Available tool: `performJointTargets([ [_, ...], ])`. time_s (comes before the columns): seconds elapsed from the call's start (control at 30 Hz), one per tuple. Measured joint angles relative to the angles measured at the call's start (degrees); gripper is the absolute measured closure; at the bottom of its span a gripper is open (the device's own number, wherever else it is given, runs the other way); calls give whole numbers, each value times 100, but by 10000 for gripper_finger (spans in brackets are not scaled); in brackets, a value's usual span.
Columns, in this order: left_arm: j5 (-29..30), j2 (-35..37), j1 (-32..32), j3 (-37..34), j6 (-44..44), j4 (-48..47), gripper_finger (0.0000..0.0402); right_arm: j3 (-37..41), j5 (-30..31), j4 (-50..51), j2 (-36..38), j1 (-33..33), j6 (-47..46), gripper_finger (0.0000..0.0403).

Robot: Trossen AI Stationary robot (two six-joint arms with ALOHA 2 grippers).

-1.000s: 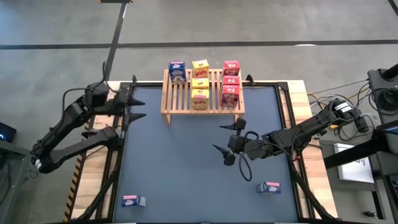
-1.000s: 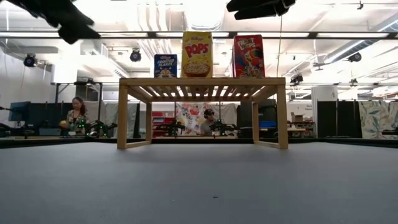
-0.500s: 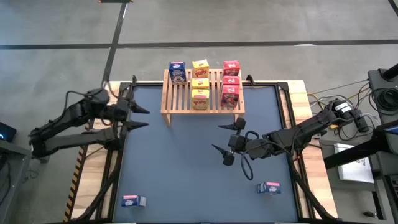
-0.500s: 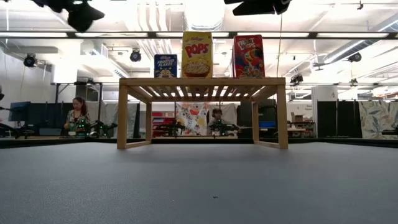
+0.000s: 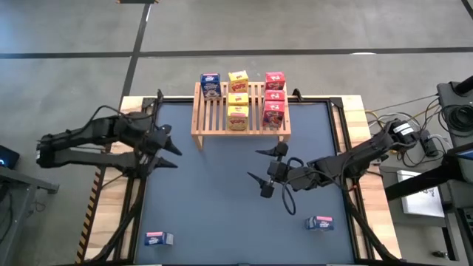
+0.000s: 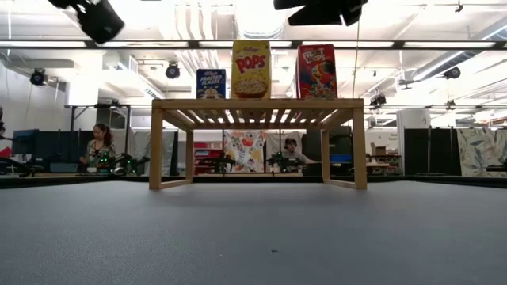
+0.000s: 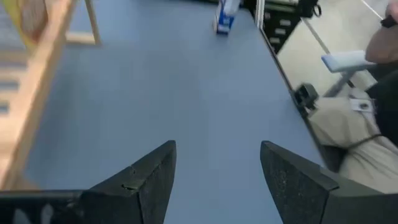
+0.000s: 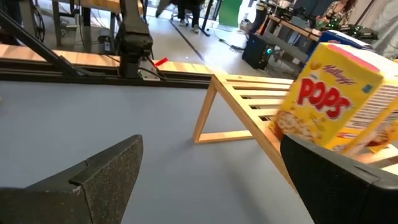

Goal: Stack cereal on shelf
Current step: Put the left blue cereal box on the shelf aligned with the blue cereal box

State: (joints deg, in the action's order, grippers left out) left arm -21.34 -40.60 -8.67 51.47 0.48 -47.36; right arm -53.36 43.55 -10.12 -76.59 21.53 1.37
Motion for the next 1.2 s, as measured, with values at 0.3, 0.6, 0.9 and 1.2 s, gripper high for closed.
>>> performJointTargets([
  [0.3,43,20,219,535,-1518,-1843,185,0,-5,-968,-576,-84,503,35],
  [0.6,297,-285,1263,537,-2015,-570,185,0,-2,-1338,-569,-145,904,35],
  [0.9,930,-1483,2730,920,-2257,-487,185,0,-2,-1316,-571,-344,808,35],
  [1.2,1440,-2416,3790,1816,-3390,-1226,185,0,-7,-1293,-573,-346,764,35],
])
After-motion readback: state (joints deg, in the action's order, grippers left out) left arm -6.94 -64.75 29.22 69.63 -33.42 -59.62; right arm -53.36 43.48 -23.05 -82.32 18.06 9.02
